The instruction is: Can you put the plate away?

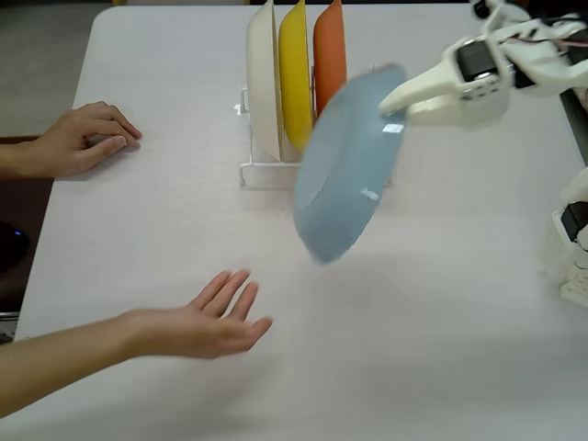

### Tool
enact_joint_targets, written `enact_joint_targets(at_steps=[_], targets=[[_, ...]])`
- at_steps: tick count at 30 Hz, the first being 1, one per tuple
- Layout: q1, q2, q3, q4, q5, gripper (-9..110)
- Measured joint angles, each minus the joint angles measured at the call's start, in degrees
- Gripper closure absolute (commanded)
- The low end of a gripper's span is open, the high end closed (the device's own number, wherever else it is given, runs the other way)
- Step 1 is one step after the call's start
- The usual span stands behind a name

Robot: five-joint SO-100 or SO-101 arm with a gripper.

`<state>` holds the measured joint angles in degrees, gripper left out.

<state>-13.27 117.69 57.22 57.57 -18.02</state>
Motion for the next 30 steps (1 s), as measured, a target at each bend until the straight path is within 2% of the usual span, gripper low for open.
enact_joint_targets(at_steps=[22, 27, 30], targets=[[5.8, 31.3, 27.0, -8.5, -56.0, 102], [7.2, 37.4, 33.9, -11.3, -64.2, 102], [9.5, 40.4, 37.7, -12.9, -65.7, 102]])
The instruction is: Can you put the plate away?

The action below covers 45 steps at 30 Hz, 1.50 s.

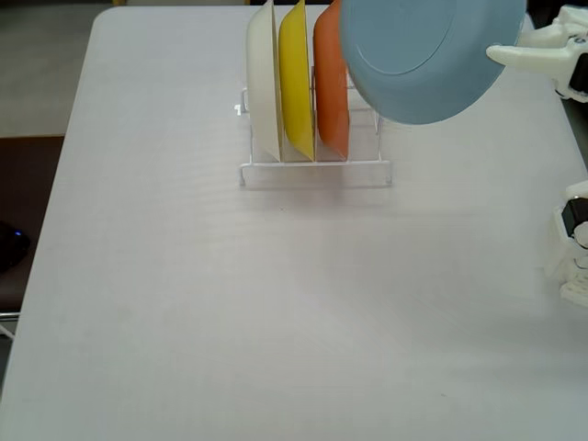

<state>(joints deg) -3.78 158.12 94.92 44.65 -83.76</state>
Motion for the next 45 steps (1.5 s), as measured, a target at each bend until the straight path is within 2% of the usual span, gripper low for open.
enact_joint_targets(at_steps=[4, 9, 16, 28, 45], targets=[[4.3, 2.2, 3.4, -1.0, 2.6, 102], [12.6, 2.3, 7.9, -3.1, 10.9, 102], [22.2, -2.4, 11.2, -8.3, 17.9, 102], [21.0, -12.2, 14.2, -17.7, 13.5, 102], [27.2, -22.9, 16.1, -15.5, 14.0, 102]])
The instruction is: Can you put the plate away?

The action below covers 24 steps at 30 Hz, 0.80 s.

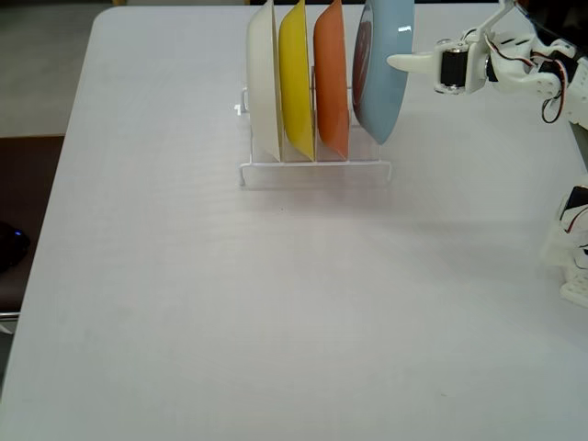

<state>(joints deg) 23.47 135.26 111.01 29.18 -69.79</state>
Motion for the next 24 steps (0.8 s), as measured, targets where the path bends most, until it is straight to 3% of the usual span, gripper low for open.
enact_joint_targets(at_steps=[11, 24], targets=[[1.5, -6.8, -0.1, 0.9, 5.1, 100], [3.3, -13.5, -6.2, 7.2, 20.9, 63]])
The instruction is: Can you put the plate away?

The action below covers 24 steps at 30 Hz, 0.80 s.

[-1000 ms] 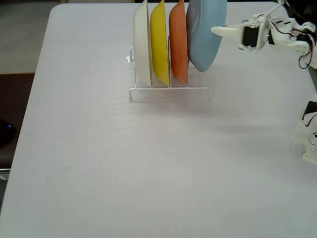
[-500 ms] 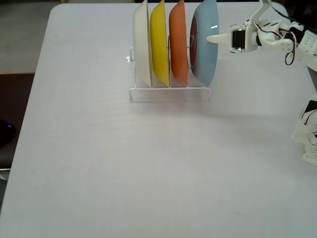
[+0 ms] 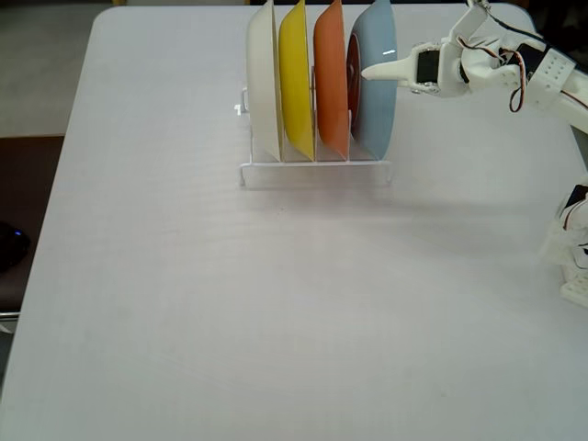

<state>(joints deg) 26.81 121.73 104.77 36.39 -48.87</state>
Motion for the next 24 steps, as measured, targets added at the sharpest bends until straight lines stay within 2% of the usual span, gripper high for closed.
enact_joint_targets(at_steps=[7, 14, 20, 24], targets=[[-0.9, -1.6, -2.3, 8.3, 8.5, 58], [-2.4, -0.9, -2.3, 12.2, 10.9, 54], [-6.7, 6.3, -1.9, 12.4, 11.6, 55], [-12.0, 16.0, 4.1, 12.4, 16.7, 58]])
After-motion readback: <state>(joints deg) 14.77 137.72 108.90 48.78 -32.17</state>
